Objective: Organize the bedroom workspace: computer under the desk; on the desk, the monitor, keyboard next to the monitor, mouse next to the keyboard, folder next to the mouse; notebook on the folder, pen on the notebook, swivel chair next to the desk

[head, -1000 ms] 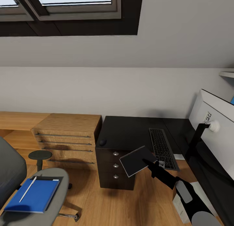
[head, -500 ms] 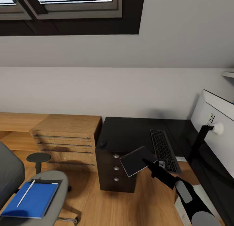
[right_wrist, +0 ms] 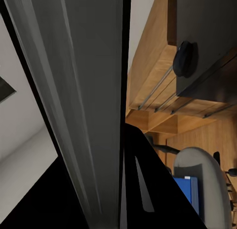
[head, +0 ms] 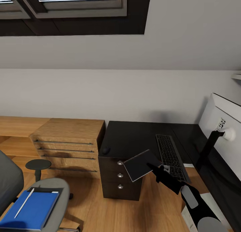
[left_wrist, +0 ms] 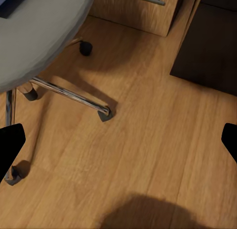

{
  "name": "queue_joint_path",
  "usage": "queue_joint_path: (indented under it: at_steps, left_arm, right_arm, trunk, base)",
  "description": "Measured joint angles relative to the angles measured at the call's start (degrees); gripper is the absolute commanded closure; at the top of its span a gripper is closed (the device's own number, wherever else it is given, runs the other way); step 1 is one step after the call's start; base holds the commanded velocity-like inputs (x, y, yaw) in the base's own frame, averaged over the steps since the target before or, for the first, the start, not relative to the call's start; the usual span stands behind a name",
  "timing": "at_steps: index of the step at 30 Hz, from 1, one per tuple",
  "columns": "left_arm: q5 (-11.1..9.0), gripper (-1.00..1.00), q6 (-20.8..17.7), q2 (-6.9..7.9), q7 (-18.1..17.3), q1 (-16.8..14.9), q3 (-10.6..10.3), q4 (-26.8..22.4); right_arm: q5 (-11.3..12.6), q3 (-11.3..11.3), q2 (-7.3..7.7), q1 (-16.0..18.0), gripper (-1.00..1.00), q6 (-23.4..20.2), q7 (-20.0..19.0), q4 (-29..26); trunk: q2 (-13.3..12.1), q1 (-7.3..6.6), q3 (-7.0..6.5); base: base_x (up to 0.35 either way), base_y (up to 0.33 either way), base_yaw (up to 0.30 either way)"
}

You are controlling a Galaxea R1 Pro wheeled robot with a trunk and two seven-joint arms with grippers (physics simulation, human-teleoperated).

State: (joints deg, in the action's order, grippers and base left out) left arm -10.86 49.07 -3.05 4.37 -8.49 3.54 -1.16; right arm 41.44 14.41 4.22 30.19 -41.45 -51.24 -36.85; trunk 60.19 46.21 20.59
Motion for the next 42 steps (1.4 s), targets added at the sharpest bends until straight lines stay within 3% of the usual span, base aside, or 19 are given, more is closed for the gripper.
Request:
queue_joint_path:
  at_steps: [16,24,29,30,34,42]
  left_arm:
    - [0.0,-1.0,-0.1,-0.01,0.0,0.0,0.0,0.0]
    - [0.0,-1.0,-0.1,-0.01,-0.1,0.0,0.0,0.0]
    - [0.0,-1.0,-0.1,-0.01,-0.1,0.0,0.0,0.0]
    - [0.0,-1.0,-0.1,-0.01,-0.1,0.0,0.0,0.0]
    - [0.0,-1.0,-0.1,-0.01,-0.1,0.0,0.0,0.0]
    - [0.0,-1.0,-0.1,-0.07,-0.1,0.0,-0.1,0.0]
  right_arm:
    - [0.1,0.0,-0.2,0.0,1.0,0.0,-0.1,0.0]
    - [0.2,0.0,-1.58,0.0,1.0,0.3,1.0,0.0]
    - [0.3,0.1,-2.71,0.0,1.0,1.3,5.6,0.0]
    - [0.2,0.1,-2.92,0.0,1.0,2.8,8.6,-0.1]
    - [0.4,0.1,-3.04,0.0,1.0,4.9,13.2,-0.4]
    - [0.7,0.3,-3.14,0.0,1.0,6.9,16.5,-0.7]
  trunk:
    - [0.0,0.0,0.0]
    - [0.0,0.0,0.0]
    - [0.0,0.0,0.0]
    - [0.0,0.0,0.0]
    - [0.0,0.0,0.0]
    - [0.0,0.0,0.0]
  base:
    - [0.0,0.0,0.0]
    - [0.0,0.0,0.0]
    - [0.0,0.0,0.0]
    - [0.0,0.0,0.0]
    - [0.0,0.0,0.0]
    - [0.0,0.0,0.0]
